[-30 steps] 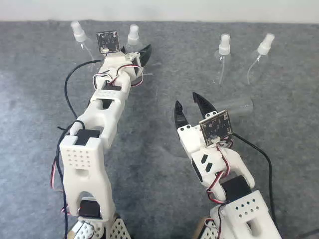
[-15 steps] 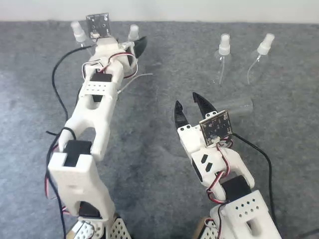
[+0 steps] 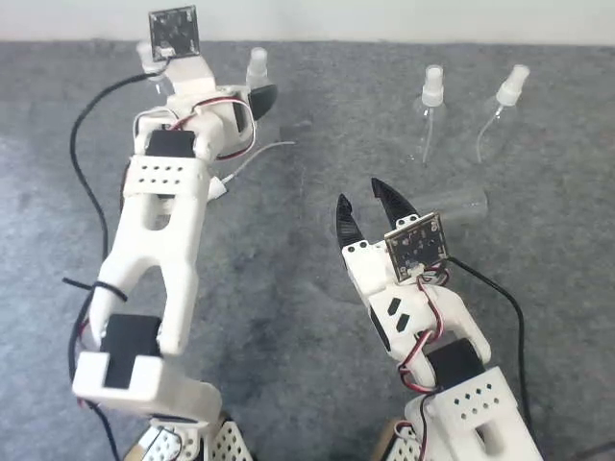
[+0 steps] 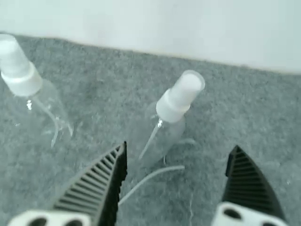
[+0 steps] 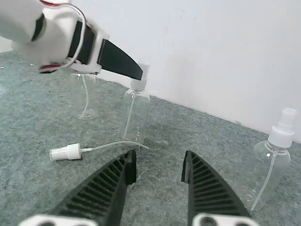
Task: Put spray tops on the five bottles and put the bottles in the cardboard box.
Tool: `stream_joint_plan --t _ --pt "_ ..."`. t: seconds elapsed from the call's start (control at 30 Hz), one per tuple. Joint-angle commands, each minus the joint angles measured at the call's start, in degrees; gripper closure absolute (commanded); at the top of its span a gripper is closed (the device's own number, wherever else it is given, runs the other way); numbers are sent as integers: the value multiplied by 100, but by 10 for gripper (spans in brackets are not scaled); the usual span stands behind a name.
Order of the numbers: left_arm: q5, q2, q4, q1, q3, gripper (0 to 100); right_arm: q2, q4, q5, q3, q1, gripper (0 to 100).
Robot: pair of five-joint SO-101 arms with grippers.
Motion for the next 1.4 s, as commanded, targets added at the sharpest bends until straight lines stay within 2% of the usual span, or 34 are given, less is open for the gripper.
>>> stream_joint_plan --t 0.0,0.2,0.37,0.63,0.77,0.9,1.03,1.17,1.37 --pt "62 -466 387 -35 -13 724 -101 -127 53 -70 92 852" --pt "9 -448 721 -35 66 894 -101 -127 53 -70 92 852" --pt "-712 -448 844 -246 444 984 -101 -127 62 -70 92 852" --pt "-1468 -431 809 -800 875 987 -101 -127 62 -70 92 852" --pt "-1829 -44 132 -985 1042 987 -101 -127 62 -70 84 852" --pt "-1969 1055 -343 -1020 708 987 -101 -119 62 -70 84 853" --pt "-2479 1846 79 -985 -40 987 -101 -119 62 -70 84 853" --pt "-2505 2066 554 -835 -479 987 -101 -119 62 -70 84 853" --pt "-2541 2066 862 -457 -400 987 -101 -119 62 -79 92 853"
